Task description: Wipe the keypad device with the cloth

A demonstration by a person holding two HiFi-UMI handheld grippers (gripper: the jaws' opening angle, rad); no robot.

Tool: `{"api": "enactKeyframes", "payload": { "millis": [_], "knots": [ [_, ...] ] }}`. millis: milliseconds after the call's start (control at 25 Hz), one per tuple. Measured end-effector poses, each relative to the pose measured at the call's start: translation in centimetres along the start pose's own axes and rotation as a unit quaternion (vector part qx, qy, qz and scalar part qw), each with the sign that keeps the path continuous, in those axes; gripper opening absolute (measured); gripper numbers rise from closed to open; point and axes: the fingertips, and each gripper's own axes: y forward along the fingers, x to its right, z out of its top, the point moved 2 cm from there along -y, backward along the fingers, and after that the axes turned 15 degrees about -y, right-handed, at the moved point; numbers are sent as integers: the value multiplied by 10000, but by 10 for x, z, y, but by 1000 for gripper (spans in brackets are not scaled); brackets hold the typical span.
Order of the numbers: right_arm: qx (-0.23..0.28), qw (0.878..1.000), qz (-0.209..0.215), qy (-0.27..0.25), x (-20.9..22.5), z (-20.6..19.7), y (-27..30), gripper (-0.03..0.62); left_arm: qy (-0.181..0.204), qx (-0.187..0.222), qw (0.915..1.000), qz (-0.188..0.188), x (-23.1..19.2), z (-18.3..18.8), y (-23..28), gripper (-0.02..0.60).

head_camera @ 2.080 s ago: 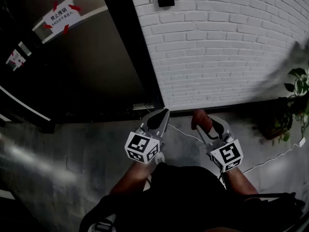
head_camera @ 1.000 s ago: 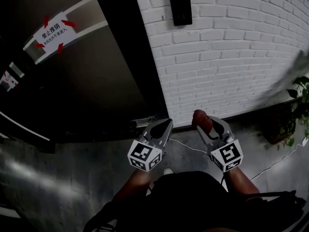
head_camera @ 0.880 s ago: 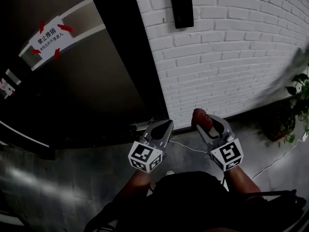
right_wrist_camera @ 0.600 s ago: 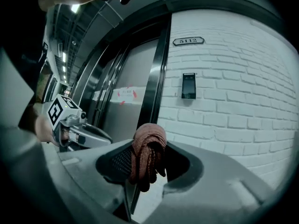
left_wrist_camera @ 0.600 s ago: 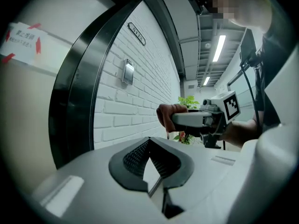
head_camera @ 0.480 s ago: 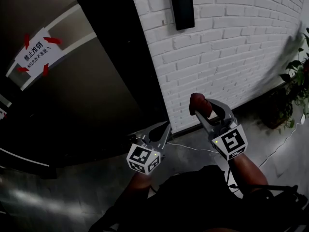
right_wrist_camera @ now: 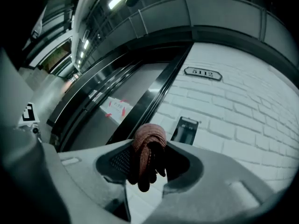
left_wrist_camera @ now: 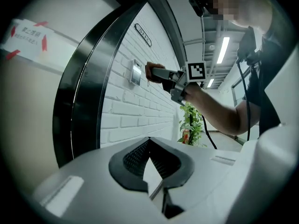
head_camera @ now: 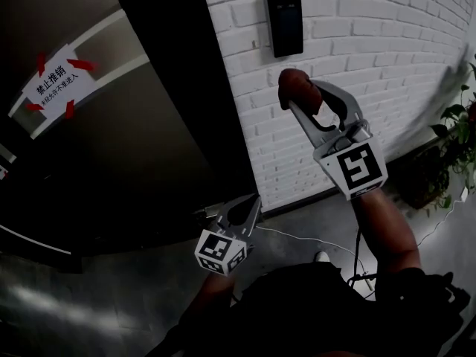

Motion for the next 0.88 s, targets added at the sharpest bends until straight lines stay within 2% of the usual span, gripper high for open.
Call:
{"api": "enactKeyframes", "payload": {
  "millis": [200, 440, 680, 880],
  "knots": [
    [357, 9978, -203, -513, 50, 15, 36, 144, -127, 190, 9990, 374, 2, 4, 11, 16],
    [519, 9963, -407, -548, 93, 22, 83, 144, -201, 288, 9974, 626, 14, 0, 21, 17],
    [628, 9965, -372, -412, 102, 30, 115, 144, -69, 295, 9953, 921, 12, -4, 14, 17],
    [567, 9966, -321, -503, 96, 27, 125, 144, -42, 339, 9940, 1038, 9, 0, 9, 17]
  ]
}}
